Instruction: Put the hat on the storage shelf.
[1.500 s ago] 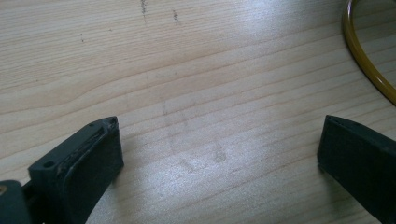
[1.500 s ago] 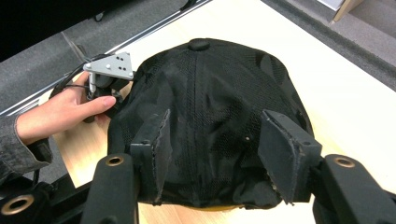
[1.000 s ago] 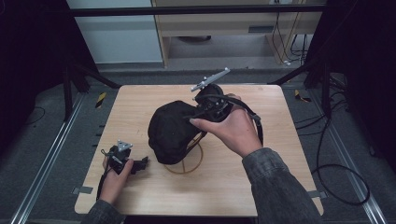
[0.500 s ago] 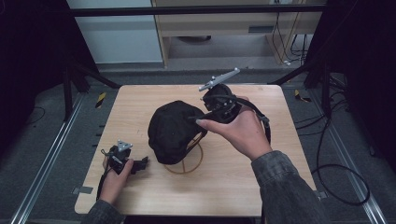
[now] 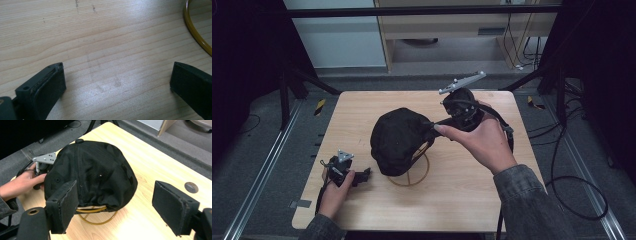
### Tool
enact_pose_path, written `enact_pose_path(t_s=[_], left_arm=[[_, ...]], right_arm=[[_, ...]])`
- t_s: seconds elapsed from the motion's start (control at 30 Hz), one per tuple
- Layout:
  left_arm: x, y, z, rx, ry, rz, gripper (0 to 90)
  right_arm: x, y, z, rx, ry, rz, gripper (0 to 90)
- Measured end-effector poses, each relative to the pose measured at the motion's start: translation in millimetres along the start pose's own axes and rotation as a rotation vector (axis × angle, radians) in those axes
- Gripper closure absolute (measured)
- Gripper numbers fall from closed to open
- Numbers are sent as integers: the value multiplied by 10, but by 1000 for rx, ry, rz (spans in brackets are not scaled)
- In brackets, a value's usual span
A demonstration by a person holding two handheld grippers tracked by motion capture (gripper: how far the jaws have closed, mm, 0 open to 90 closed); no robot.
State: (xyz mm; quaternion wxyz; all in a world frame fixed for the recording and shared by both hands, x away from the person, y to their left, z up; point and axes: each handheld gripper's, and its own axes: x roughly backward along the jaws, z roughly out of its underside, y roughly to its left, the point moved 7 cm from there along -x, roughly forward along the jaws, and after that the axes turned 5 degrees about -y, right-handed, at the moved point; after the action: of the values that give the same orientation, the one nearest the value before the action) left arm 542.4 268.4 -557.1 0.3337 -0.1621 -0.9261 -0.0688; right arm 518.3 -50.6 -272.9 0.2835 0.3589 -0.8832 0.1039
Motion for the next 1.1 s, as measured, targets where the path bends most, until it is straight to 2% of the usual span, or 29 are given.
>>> enact_pose_path(t_s=[1.1], left_arm=[[-2, -1, -1, 0, -1, 2, 0]], right_arm=[[323, -297, 176, -50, -48, 65, 172]])
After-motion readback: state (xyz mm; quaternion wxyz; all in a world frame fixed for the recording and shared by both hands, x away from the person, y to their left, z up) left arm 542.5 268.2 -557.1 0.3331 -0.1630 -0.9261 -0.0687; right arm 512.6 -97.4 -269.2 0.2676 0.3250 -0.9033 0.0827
